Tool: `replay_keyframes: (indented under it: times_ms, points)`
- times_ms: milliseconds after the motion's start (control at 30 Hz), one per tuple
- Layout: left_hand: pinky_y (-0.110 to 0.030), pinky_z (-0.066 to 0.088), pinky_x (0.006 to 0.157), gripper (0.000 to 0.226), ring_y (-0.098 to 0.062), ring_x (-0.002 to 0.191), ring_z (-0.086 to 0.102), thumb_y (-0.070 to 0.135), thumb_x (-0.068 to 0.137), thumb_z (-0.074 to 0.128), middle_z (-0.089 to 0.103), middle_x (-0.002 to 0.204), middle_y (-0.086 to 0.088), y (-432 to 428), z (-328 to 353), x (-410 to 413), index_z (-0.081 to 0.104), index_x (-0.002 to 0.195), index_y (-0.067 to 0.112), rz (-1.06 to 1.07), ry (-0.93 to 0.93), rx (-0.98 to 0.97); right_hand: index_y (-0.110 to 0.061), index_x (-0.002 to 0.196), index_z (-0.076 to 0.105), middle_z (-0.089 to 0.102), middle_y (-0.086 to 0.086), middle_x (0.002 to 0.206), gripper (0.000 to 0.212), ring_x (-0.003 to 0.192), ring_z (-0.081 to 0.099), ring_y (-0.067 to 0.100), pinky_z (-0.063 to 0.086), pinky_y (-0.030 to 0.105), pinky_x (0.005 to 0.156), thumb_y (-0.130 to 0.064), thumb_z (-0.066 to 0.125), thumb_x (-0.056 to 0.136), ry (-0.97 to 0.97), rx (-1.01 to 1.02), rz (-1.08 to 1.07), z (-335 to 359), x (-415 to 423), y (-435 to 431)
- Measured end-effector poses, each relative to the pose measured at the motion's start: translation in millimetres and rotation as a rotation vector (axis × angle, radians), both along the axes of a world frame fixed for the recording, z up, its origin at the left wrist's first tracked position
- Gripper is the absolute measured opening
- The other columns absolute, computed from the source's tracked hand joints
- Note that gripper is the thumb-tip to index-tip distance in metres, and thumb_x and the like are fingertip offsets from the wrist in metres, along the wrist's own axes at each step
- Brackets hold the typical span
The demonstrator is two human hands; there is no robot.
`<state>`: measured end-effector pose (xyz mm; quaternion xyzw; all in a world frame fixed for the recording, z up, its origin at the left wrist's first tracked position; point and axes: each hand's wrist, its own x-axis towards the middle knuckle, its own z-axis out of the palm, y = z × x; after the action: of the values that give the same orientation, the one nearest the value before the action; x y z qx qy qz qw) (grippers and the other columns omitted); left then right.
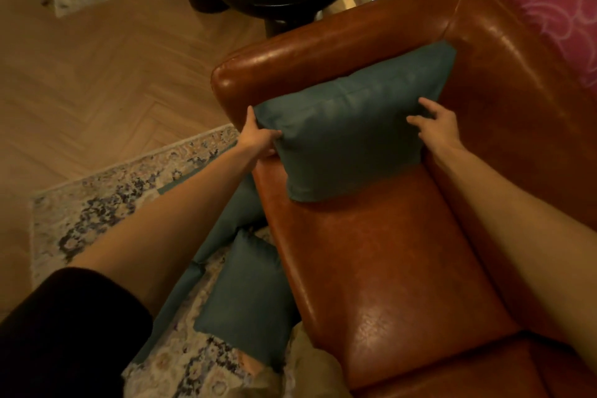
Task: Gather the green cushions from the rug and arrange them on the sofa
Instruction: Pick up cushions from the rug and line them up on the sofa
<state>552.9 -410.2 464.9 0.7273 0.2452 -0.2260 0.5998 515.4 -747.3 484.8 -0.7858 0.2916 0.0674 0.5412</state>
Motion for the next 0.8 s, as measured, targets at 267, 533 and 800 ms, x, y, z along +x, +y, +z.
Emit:
replay_keyframes:
  times_ms: [267, 533, 800]
  points:
    - [-0.043, 0.057, 0.078, 0.083, -0.026, 0.103, 0.062, 0.010, 0.087, 0.062, 0.050, 0.137, -0.012, 14.7, 11.4, -34.1, 0.011, 0.151, 0.023, -0.072, 0.050, 0.154, -0.013, 0.138, 0.050, 0.052, 0.005, 0.134, 0.043, 0.121, 0.051, 0.017, 0.046, 0.040, 0.101, -0.009, 0.053, 0.096, 0.066, 0.136, -0.096, -0.2, -49.1, 30.7]
    - [-0.026, 0.052, 0.056, 0.023, -0.018, 0.068, 0.067, 0.009, 0.091, 0.053, 0.072, 0.093, -0.008, 60.6, 6.7, -135.5, 0.061, 0.112, 0.010, -0.369, 0.170, 0.193, -0.006, 0.110, 0.062, 0.068, 0.011, 0.090, 0.019, 0.070, 0.062, 0.013, 0.047, 0.024, 0.065, -0.004, 0.049, 0.096, 0.322, 0.385, -0.041, -20.2, -167.7, 117.4]
    - [-0.016, 0.041, 0.040, 0.019, -0.007, 0.051, 0.064, 0.002, 0.092, 0.045, 0.069, 0.078, -0.001, 141.8, -32.4, -230.5, 0.060, 0.102, 0.010, -0.444, 0.304, 0.215, -0.008, 0.095, 0.062, 0.071, 0.007, 0.073, 0.017, 0.052, 0.066, 0.009, 0.049, 0.022, 0.055, -0.003, 0.046, 0.097, 0.448, 0.469, 0.002, -29.1, -264.3, 200.5]
